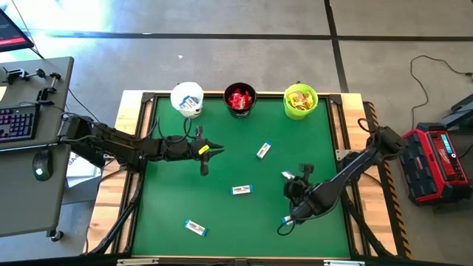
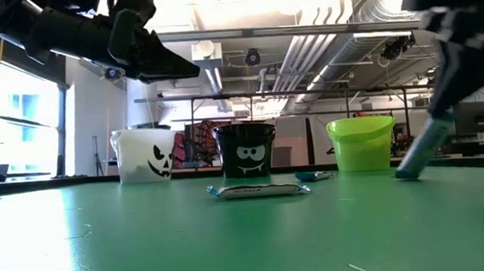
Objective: Sort candy by brand, put in halloween buckets
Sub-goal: Put the white chocolate bar into the white bucket
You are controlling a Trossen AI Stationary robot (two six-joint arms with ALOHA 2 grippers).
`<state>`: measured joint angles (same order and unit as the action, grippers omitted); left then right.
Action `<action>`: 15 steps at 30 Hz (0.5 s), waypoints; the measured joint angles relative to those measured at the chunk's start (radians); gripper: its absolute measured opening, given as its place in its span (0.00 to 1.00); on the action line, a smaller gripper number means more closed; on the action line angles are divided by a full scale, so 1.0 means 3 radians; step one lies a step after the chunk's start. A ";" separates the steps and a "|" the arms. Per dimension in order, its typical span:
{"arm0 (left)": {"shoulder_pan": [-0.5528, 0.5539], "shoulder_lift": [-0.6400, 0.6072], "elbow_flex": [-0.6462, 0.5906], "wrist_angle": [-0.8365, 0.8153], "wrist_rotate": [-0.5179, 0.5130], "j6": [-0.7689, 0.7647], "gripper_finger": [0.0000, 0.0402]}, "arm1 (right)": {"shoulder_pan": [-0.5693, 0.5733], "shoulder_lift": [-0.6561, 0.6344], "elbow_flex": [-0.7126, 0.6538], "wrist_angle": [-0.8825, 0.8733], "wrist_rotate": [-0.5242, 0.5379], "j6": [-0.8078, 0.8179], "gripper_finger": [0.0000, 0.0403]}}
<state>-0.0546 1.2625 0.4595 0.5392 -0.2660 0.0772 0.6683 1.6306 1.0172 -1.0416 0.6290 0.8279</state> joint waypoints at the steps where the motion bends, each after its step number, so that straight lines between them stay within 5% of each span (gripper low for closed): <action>1: -0.0010 0.0000 0.0000 0.0000 0.0023 0.0020 0.12 | -0.0027 0.0000 0.0035 0.0001 0.0047 -0.0021 0.00; 15: -0.0172 0.0000 0.0000 0.0017 0.0118 -0.0064 0.25 | -0.0576 -0.0004 0.0165 0.1001 0.0256 -0.0880 0.00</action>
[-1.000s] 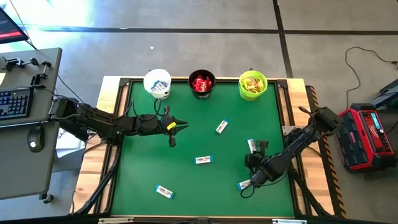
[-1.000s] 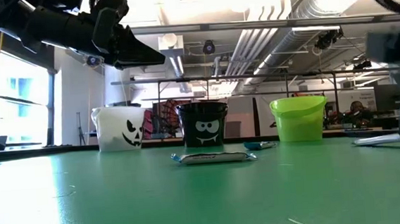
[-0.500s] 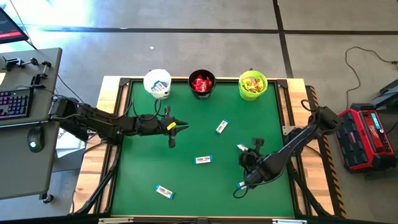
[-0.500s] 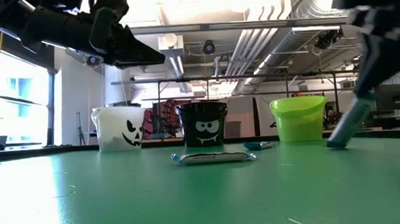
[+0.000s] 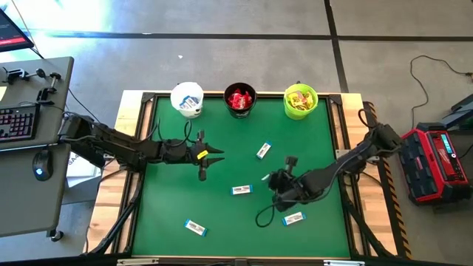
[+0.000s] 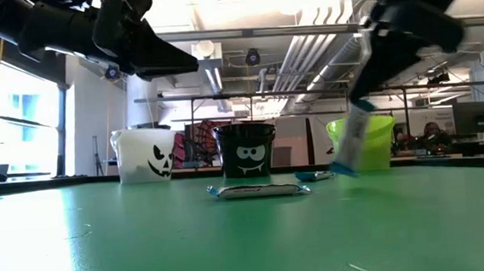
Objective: Sort candy by brand, put in halloween buckets
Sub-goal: Put the white chocolate bar into the white bucket
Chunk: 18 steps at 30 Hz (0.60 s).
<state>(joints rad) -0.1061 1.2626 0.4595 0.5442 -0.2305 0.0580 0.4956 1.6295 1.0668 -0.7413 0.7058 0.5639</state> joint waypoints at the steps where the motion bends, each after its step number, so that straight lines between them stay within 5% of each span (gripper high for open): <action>1: -0.0015 0.0004 0.0000 0.0002 0.0031 -0.0027 0.27 | -0.0037 0.0001 0.0000 0.0120 0.0011 -0.0092 0.00; 9: -0.0072 0.0183 0.0065 0.0032 0.0173 -0.0408 0.40 | -0.0246 0.0000 0.0000 0.0923 0.0141 -0.0726 0.00; 18: -0.0138 0.0879 0.0654 -0.0004 0.0273 -0.0520 0.47 | -0.0347 0.0000 0.0000 0.1364 0.0152 -0.1096 0.00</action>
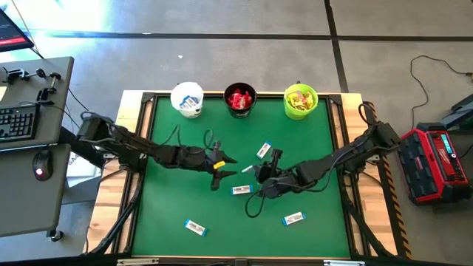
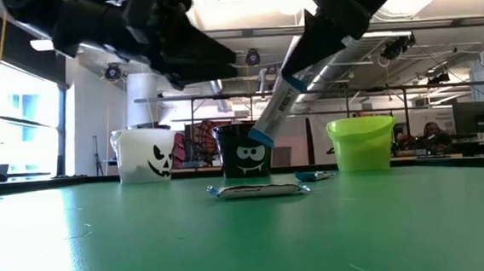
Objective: Sort candy by brand, put in halloween buckets
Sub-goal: Put the white chocolate bar into the white bucket
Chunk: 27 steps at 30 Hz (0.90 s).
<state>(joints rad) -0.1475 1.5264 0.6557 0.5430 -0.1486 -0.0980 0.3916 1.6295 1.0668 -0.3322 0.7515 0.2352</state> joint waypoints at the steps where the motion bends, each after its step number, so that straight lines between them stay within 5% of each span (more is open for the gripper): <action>1: -0.0001 0.0072 0.0068 -0.0006 0.0000 -0.0025 0.48 | 0.0001 0.0000 0.0000 0.0026 0.0023 -0.0026 0.00; 22: -0.0036 0.0609 0.0703 -0.0395 -0.0347 -0.0174 0.53 | 0.0052 -0.0001 0.0001 0.0388 0.0227 -0.0241 0.00; 27: -0.0036 0.0605 0.0703 -0.0425 -0.0141 -0.0184 0.53 | 0.0078 -0.0001 0.0001 0.0445 0.0227 -0.0263 0.00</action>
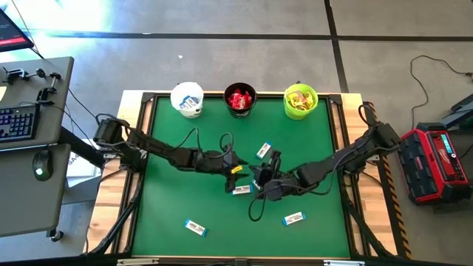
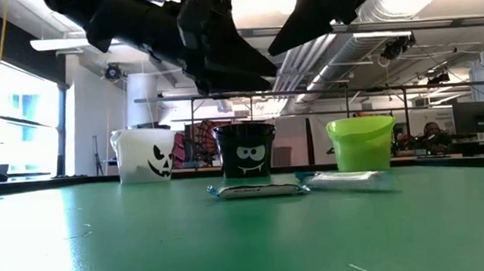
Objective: Sort candy by brand, put in halloween buckets
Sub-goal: Put the white chocolate bar into the white bucket
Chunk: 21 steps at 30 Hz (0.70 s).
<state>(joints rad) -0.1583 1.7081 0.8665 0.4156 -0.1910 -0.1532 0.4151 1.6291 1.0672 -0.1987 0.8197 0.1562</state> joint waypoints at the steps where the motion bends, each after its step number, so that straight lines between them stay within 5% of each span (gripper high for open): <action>1: -0.0006 0.0000 0.0000 -0.0037 0.0020 -0.0001 0.53 | 0.0000 0.0000 0.0000 -0.0021 -0.0047 0.0001 0.00; 8: -0.0020 0.0000 0.0000 -0.0376 0.0193 0.0107 0.53 | -0.0038 0.0001 -0.0008 -0.0679 -0.1139 0.1015 0.04; 15: -0.0020 0.0000 -0.0001 -0.0423 0.0182 0.0088 0.53 | 0.0138 0.0008 -0.0141 -0.1069 -0.1632 0.2024 0.32; 21: -0.0020 0.0000 -0.0001 -0.0426 0.0182 0.0088 0.53 | 0.0319 0.0175 -0.0276 -0.1025 -0.1636 0.2432 0.47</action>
<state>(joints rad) -0.1642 1.7081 0.8661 0.2878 -0.1364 -0.1268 0.5109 1.6817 0.9845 -0.5061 0.3290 0.8858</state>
